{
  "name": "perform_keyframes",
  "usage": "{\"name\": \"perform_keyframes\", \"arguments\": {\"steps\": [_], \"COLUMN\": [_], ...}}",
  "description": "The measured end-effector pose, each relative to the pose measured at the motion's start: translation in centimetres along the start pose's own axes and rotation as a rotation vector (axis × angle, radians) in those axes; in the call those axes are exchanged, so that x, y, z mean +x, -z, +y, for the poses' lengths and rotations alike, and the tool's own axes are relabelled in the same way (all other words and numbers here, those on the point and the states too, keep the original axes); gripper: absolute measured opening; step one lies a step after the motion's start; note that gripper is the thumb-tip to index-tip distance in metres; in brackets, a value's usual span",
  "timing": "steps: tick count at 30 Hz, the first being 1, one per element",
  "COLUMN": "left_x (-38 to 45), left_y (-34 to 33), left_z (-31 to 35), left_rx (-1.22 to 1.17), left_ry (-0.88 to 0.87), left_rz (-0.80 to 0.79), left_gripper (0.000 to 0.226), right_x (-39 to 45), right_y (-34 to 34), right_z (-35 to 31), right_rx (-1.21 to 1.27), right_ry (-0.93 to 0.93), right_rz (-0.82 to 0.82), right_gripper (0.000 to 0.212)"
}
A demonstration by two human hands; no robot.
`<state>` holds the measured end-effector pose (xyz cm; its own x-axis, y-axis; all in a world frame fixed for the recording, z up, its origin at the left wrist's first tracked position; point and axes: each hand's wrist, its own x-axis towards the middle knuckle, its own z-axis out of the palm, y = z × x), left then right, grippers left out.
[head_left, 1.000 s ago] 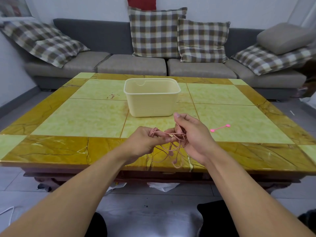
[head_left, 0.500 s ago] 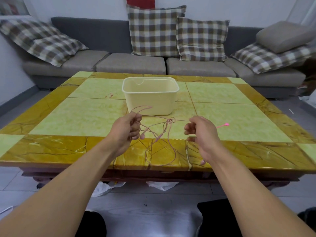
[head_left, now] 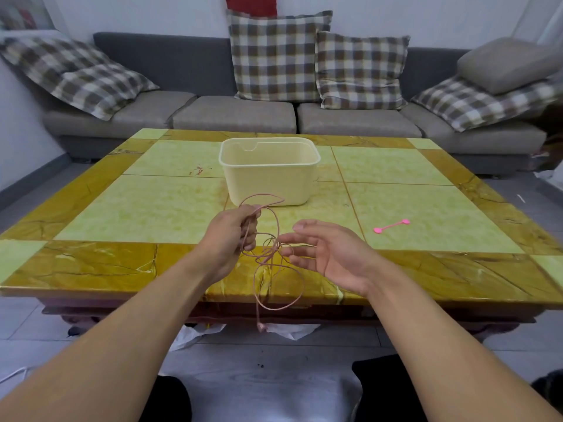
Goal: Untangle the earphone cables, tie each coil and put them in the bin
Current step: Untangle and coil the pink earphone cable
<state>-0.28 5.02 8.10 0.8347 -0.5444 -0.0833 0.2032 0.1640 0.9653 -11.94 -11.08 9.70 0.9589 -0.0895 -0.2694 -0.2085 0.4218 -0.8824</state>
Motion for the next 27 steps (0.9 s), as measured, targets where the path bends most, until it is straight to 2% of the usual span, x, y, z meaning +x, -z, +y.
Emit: {"name": "perform_keyframes", "arguments": {"steps": [2, 4, 8, 13, 15, 18, 20, 24, 27], "left_x": [0.0, 0.0, 0.4, 0.7, 0.8, 1.2, 1.4, 2.1, 2.8], "left_y": [0.0, 0.0, 0.9, 2.5, 3.0, 3.8, 4.2, 4.9, 7.1], "left_z": [0.1, 0.3, 0.9, 1.5, 1.3, 0.6, 0.2, 0.1, 0.5], "left_rx": [-0.011, -0.024, -0.046, -0.051, 0.010, 0.150, 0.216, 0.170, 0.010], "left_ry": [-0.003, -0.018, -0.051, -0.093, -0.087, -0.032, 0.020, 0.027, 0.032], "left_rz": [0.001, 0.031, 0.197, 0.348, 0.382, 0.418, 0.497, 0.805, 1.013], "left_gripper": [0.028, 0.028, 0.029, 0.026, 0.024, 0.022, 0.019, 0.018, 0.024], "right_x": [0.2, 0.4, 0.5, 0.2, 0.1, -0.1, -0.1, 0.0, 0.6], "right_y": [-0.3, -0.2, 0.7, 1.4, 1.4, 1.1, 1.0, 1.3, 2.4], "right_z": [0.4, 0.9, 1.2, 0.8, 0.7, 0.1, -0.5, -1.3, -1.3], "right_rx": [-0.096, -0.295, -0.676, -0.903, -0.860, -0.651, -0.501, -0.164, 0.004], "right_ry": [-0.013, -0.013, 0.000, 0.062, 0.120, 0.267, 0.393, 0.452, 0.457], "right_rz": [0.028, 0.093, 0.166, 0.238, 0.264, 0.303, 0.341, 0.418, 0.633], "right_gripper": [0.024, 0.031, 0.016, 0.005, 0.006, 0.007, 0.007, 0.014, 0.018]}}
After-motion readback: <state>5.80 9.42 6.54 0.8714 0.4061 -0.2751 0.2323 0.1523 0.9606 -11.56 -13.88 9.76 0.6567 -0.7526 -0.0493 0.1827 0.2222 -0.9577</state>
